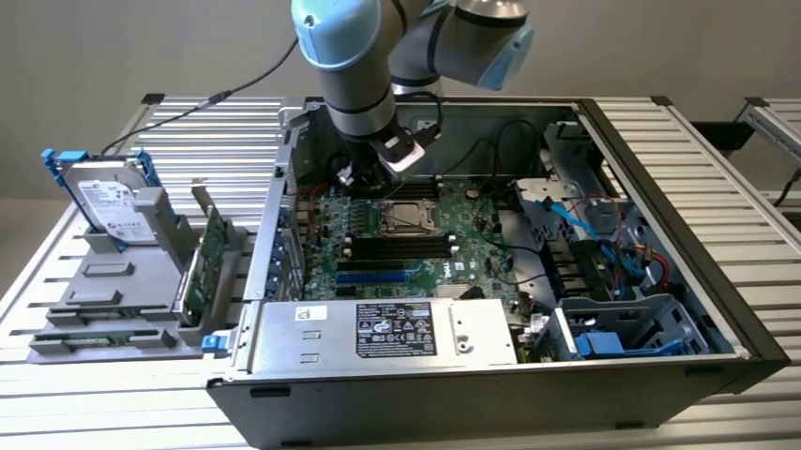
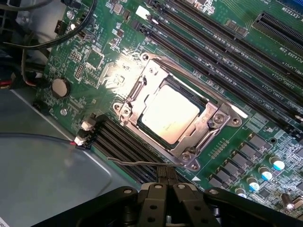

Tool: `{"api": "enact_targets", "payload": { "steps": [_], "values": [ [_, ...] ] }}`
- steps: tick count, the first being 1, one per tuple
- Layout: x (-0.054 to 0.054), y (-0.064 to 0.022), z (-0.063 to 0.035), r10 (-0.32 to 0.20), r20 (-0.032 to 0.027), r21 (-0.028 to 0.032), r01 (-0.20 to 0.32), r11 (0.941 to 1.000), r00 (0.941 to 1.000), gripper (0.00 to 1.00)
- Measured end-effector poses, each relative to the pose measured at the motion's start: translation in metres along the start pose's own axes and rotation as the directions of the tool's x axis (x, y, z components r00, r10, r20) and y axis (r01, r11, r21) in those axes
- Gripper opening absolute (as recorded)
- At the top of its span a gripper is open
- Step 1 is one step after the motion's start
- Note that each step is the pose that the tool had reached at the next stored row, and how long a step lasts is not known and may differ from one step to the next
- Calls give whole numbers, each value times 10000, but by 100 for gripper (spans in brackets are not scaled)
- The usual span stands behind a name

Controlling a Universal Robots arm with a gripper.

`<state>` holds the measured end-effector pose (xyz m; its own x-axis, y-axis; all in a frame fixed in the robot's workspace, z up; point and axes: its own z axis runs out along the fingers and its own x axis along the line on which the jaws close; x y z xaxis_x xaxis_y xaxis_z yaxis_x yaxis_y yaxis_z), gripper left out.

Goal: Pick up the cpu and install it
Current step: 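Install the first cpu locking lever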

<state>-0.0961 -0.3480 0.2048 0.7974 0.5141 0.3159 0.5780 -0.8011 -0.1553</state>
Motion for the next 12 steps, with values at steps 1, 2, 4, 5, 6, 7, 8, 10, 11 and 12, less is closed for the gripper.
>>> {"api": "enact_targets", "payload": {
  "steps": [1,2,4,5,6,7,8,10,11,12],
  "values": [
    [1,-3,6,-24,-15,-11,24,10000,10000,11],
    [3,-8,12,-51,-30,-25,51,10000,10000,11],
    [4,-12,20,-103,-60,-42,102,9999,9999,11],
    [4,-12,20,-115,-58,-40,115,9999,9999,11],
    [4,-12,20,-129,-54,-38,128,9999,9999,11],
    [4,-12,20,-143,-51,-34,143,9999,9999,11],
    [4,-12,21,-159,-48,-29,158,9999,9999,11],
    [4,-11,23,-200,-42,-16,200,9998,9998,11],
    [3,-11,24,-229,-39,-8,229,9997,9997,11],
    [2,-11,26,-259,-37,2,259,9997,9997,11]
  ]
}}
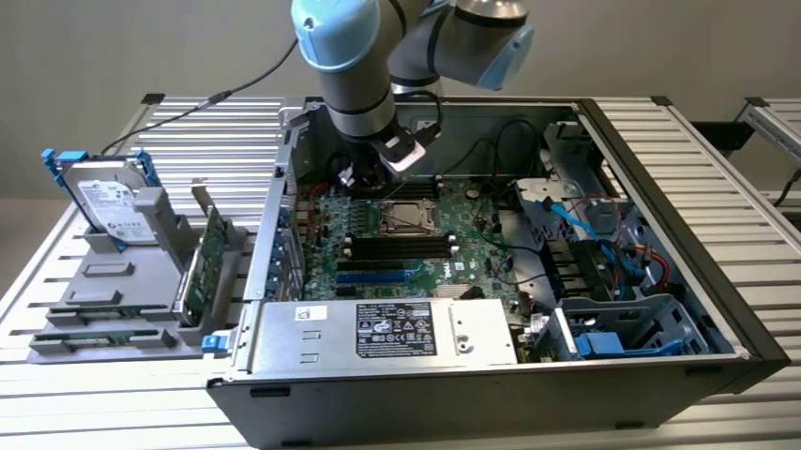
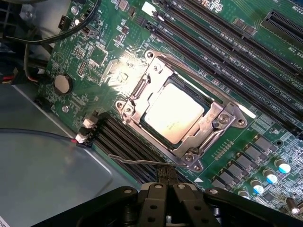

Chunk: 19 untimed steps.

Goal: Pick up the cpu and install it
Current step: 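Install the first cpu locking lever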

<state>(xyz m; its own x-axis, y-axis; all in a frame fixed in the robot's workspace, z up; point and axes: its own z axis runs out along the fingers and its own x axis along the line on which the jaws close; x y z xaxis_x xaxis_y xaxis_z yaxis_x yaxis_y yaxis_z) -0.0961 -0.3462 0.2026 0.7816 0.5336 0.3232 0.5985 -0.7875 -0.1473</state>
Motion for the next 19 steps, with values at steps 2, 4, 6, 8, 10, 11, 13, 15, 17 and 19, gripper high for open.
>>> {"api": "enact_targets", "payload": {
  "steps": [2,4,6,8,10,11,13,15,17,19],
  "values": [
    [0,1,4,-72,10,24,72,10000,10000,11],
    [0,4,10,-179,24,59,179,9998,9998,11],
    [0,7,14,-270,28,83,270,9996,9996,11],
    [-1,8,18,-300,4,68,300,9995,9995,11],
    [0,8,19,-312,-17,50,312,9995,9995,11],
    [0,8,18,-313,-20,49,313,9995,9995,11],
    [0,7,15,-312,-22,47,312,9995,9995,11],
    [1,7,12,-311,-22,47,311,9995,9995,11],
    [3,6,7,-308,-19,43,308,9995,9995,11],
    [5,5,0,-306,-17,40,307,9995,9995,11]
  ]
}}
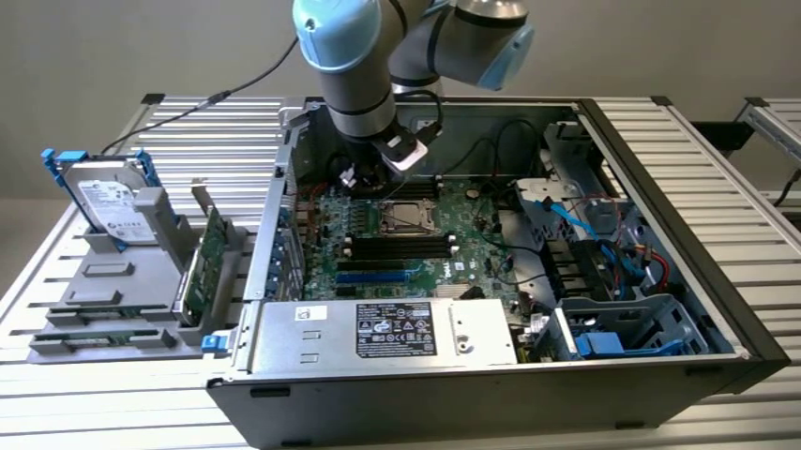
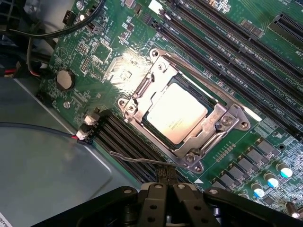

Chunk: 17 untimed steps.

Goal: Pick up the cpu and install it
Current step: 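Install the first cpu locking lever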

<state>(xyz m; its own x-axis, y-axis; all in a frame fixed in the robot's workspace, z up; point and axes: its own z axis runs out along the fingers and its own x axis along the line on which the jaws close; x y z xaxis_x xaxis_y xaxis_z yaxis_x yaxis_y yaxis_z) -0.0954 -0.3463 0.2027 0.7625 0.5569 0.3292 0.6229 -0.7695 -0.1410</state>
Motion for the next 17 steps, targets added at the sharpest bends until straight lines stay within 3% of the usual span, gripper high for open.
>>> {"api": "enact_targets", "payload": {
  "steps": [17],
  "values": [
    [-21,27,7,2,7,-9,-2,10000,10000,11]
  ]
}}
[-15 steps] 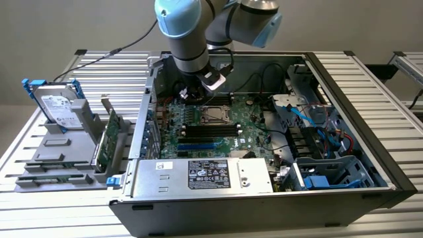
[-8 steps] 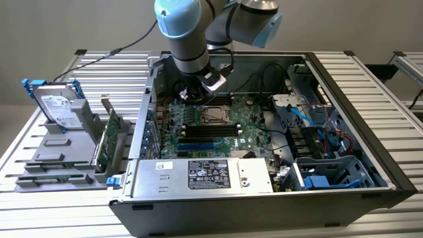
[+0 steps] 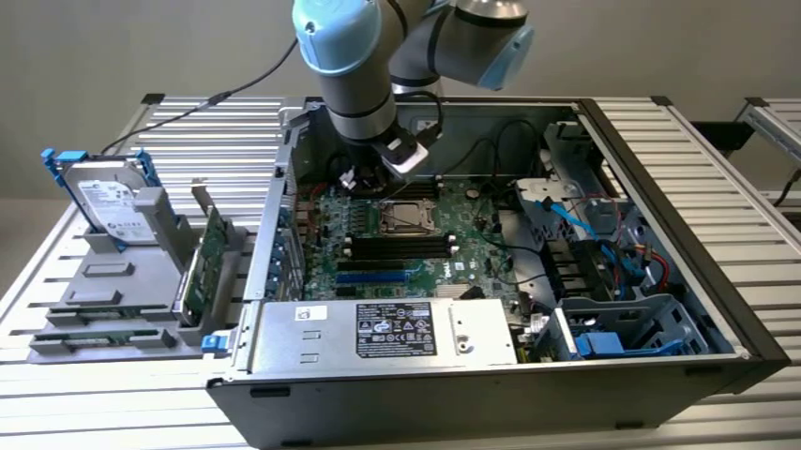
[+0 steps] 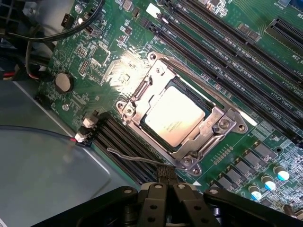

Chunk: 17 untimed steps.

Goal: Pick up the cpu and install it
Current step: 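Install the first cpu locking lever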

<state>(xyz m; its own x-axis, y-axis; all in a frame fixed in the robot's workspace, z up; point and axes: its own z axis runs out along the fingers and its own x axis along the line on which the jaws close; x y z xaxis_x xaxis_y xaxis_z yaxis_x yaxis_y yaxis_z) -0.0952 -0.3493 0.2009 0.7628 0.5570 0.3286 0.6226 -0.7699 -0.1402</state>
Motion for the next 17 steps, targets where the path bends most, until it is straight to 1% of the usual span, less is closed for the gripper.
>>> {"api": "enact_targets", "payload": {
  "steps": [7,17],
  "values": [
    [12,19,25,0,1,0,0,10000,10000,11],
    [59,50,55,0,0,0,0,10000,10000,11]
  ]
}}
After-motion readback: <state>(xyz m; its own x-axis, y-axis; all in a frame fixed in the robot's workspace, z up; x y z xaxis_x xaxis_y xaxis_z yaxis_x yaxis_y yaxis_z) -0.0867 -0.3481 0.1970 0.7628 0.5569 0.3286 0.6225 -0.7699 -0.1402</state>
